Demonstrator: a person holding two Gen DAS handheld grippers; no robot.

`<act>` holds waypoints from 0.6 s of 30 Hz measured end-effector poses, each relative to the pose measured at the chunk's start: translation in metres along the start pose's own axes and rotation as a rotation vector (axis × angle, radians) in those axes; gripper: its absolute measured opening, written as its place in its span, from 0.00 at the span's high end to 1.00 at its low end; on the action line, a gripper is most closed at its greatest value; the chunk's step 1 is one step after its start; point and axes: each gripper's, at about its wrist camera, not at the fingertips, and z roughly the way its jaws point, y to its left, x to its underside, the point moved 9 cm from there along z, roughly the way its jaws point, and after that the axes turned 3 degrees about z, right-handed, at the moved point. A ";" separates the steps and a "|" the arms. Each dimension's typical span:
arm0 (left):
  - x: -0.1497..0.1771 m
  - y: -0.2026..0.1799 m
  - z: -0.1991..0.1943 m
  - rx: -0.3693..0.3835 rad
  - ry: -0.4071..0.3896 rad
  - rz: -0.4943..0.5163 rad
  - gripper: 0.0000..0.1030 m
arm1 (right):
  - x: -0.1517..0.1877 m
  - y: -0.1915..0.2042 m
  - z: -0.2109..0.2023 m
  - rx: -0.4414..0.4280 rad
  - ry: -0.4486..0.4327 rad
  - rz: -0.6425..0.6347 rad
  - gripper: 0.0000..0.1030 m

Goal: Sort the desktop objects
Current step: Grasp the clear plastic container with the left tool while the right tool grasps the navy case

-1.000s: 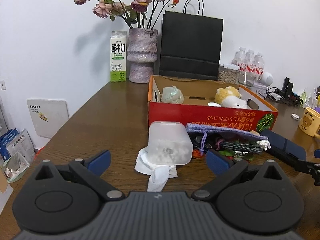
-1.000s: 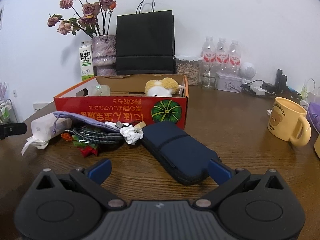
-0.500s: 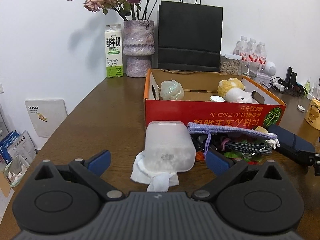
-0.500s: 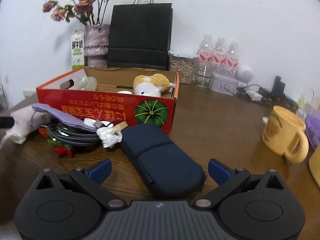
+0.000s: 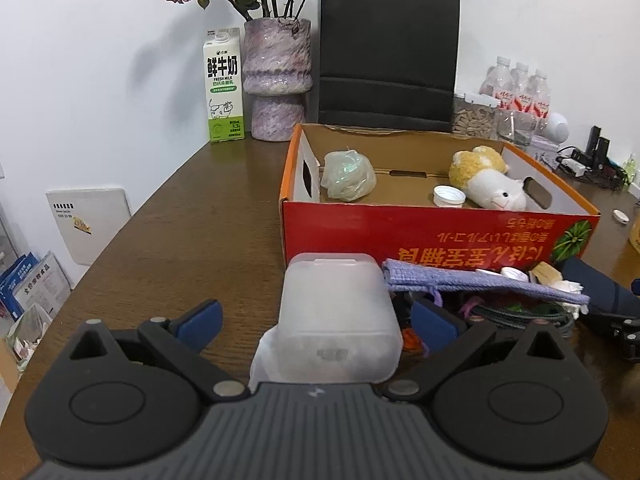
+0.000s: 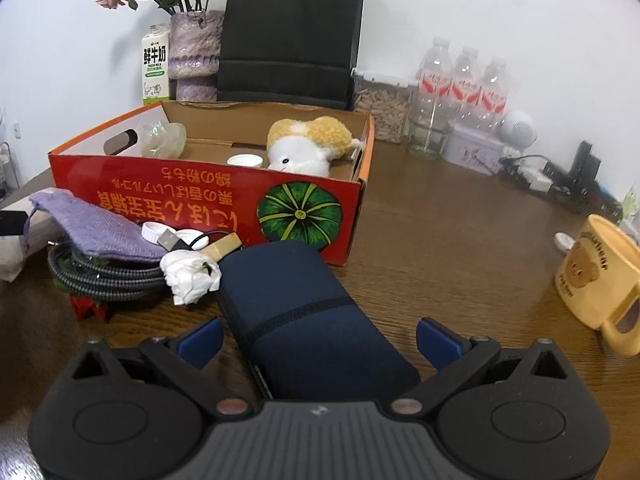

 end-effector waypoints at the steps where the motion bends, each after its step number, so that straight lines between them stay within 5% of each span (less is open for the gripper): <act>1: 0.000 0.000 0.002 -0.002 0.003 0.002 0.01 | 0.000 0.000 0.001 -0.003 0.003 0.003 0.01; 18: 0.005 -0.006 0.026 0.030 0.049 -0.007 0.35 | 0.002 0.005 0.006 -0.052 0.002 0.020 0.16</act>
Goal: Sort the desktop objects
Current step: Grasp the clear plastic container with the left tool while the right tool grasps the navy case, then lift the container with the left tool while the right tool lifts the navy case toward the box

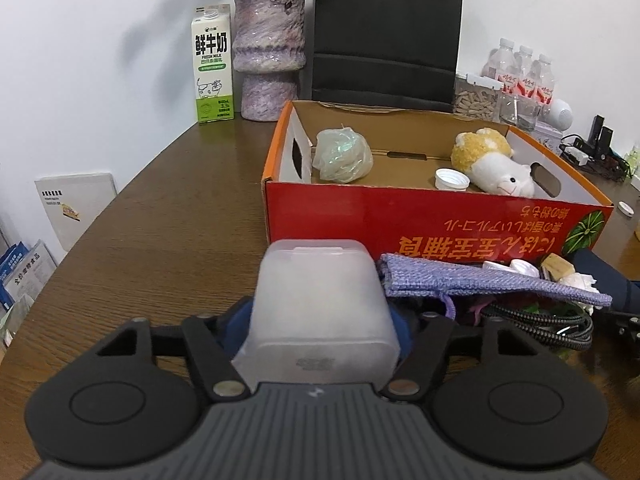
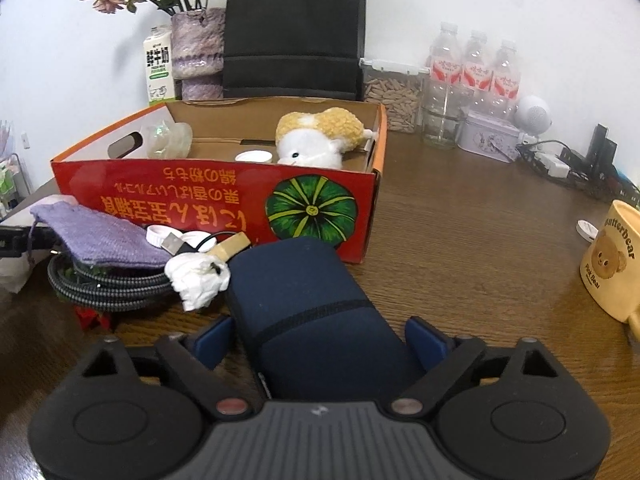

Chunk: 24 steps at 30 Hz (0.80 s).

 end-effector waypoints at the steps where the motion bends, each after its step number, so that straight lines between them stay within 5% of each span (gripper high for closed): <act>1: 0.000 0.000 0.000 0.000 -0.001 0.000 0.35 | 0.000 0.001 0.000 -0.002 -0.002 -0.006 0.18; 11: -0.001 0.000 -0.006 0.001 -0.019 0.000 0.35 | 0.000 0.004 -0.013 -0.023 -0.040 0.000 0.38; 24: -0.002 0.007 -0.023 -0.007 -0.048 -0.012 0.35 | 0.000 -0.001 -0.032 0.005 -0.087 0.055 0.43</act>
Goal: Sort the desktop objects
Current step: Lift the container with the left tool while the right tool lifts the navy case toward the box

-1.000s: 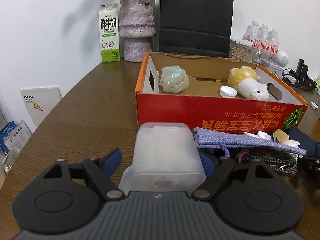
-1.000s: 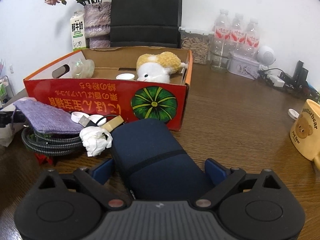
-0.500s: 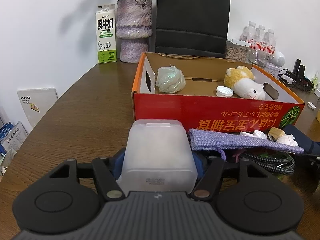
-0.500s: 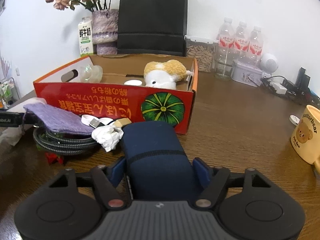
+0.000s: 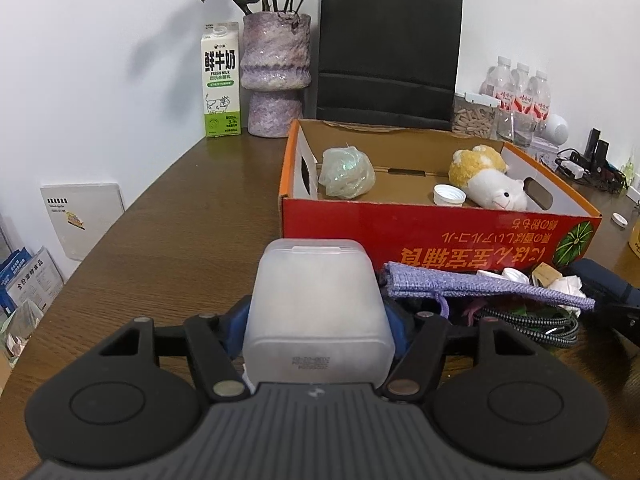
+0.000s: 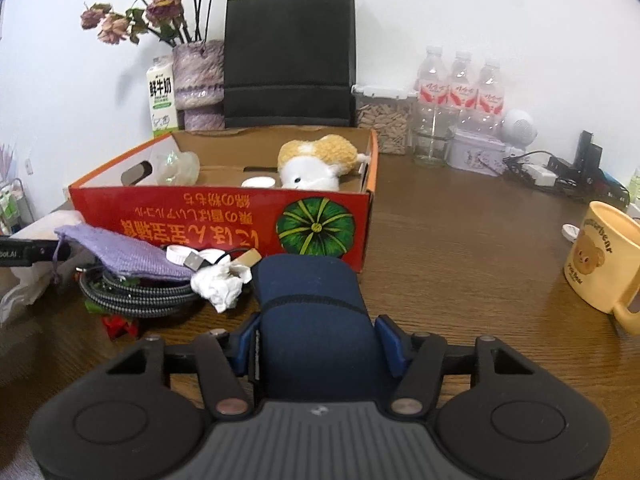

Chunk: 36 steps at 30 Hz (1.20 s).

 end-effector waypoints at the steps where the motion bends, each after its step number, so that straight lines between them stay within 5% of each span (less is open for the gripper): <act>1: 0.000 0.001 -0.001 0.000 -0.002 -0.001 0.35 | -0.001 -0.001 -0.002 0.003 -0.007 0.007 0.43; 13: -0.018 0.006 -0.027 -0.001 -0.090 -0.020 0.35 | -0.025 0.006 -0.024 -0.004 -0.106 0.020 0.44; 24: -0.080 -0.015 -0.041 0.028 -0.228 0.006 0.35 | -0.088 0.029 -0.023 -0.033 -0.237 0.003 0.44; 36: -0.126 -0.037 0.009 0.042 -0.232 0.037 0.35 | -0.148 0.066 0.027 -0.069 -0.267 -0.029 0.44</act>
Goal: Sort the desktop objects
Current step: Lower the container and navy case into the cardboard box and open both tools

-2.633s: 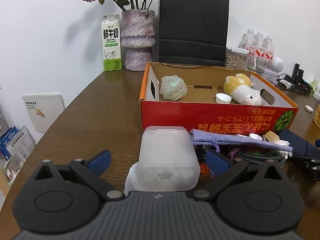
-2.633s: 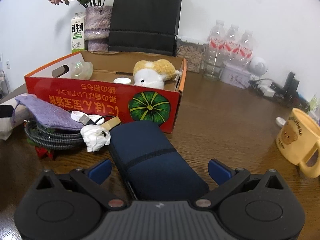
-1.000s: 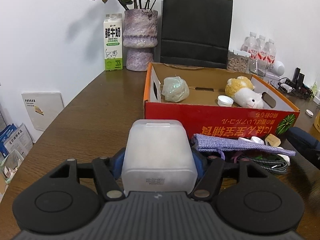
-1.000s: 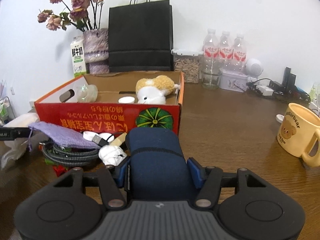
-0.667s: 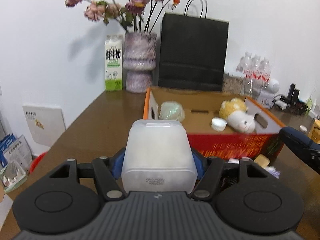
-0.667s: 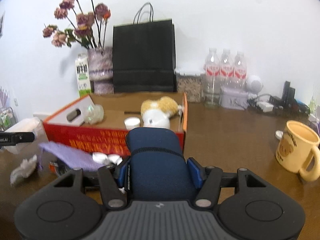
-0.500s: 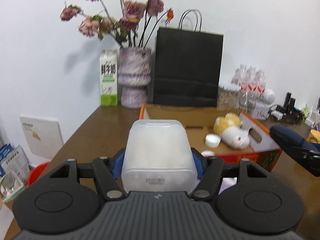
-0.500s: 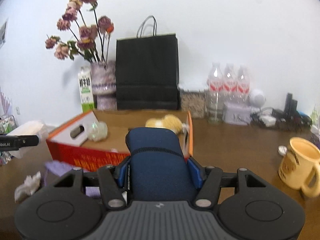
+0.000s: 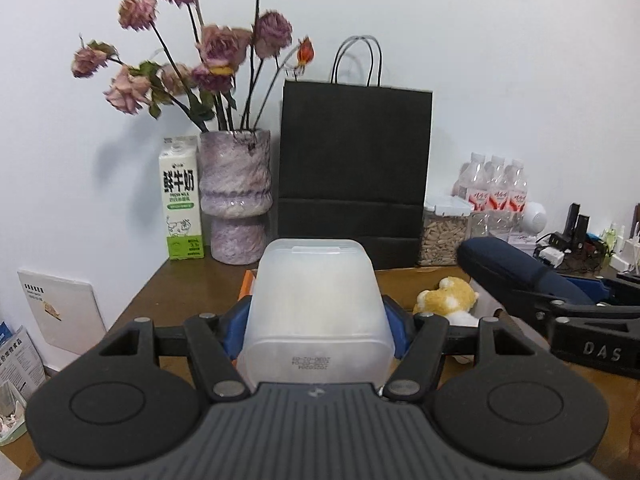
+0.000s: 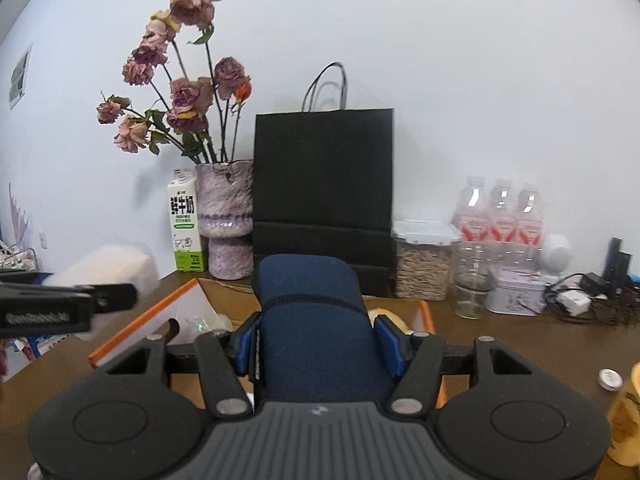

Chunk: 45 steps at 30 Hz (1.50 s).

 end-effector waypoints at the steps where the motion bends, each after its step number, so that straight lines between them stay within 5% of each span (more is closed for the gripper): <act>1: 0.000 -0.001 0.006 -0.001 0.007 0.003 0.35 | 0.000 0.003 0.007 -0.003 0.006 -0.005 0.44; 14: 0.027 0.011 0.071 -0.024 0.117 0.015 0.35 | 0.030 0.026 0.086 -0.040 0.126 -0.024 0.44; 34: 0.044 0.004 0.086 -0.026 0.167 0.072 0.31 | 0.049 0.025 0.091 -0.042 0.180 -0.061 0.44; 36: 0.039 0.008 0.082 -0.079 0.143 0.077 0.16 | 0.044 0.025 0.087 -0.018 0.170 -0.072 0.39; 38: 0.033 0.015 0.077 -0.130 0.114 0.068 0.01 | 0.037 0.018 0.083 0.013 0.155 -0.055 0.12; 40: 0.028 0.019 0.072 -0.110 0.096 0.034 0.00 | 0.031 0.012 0.078 -0.012 0.149 -0.004 0.00; 45: 0.022 0.020 0.067 -0.094 0.089 0.010 0.00 | 0.030 0.012 0.076 -0.034 0.168 0.021 0.00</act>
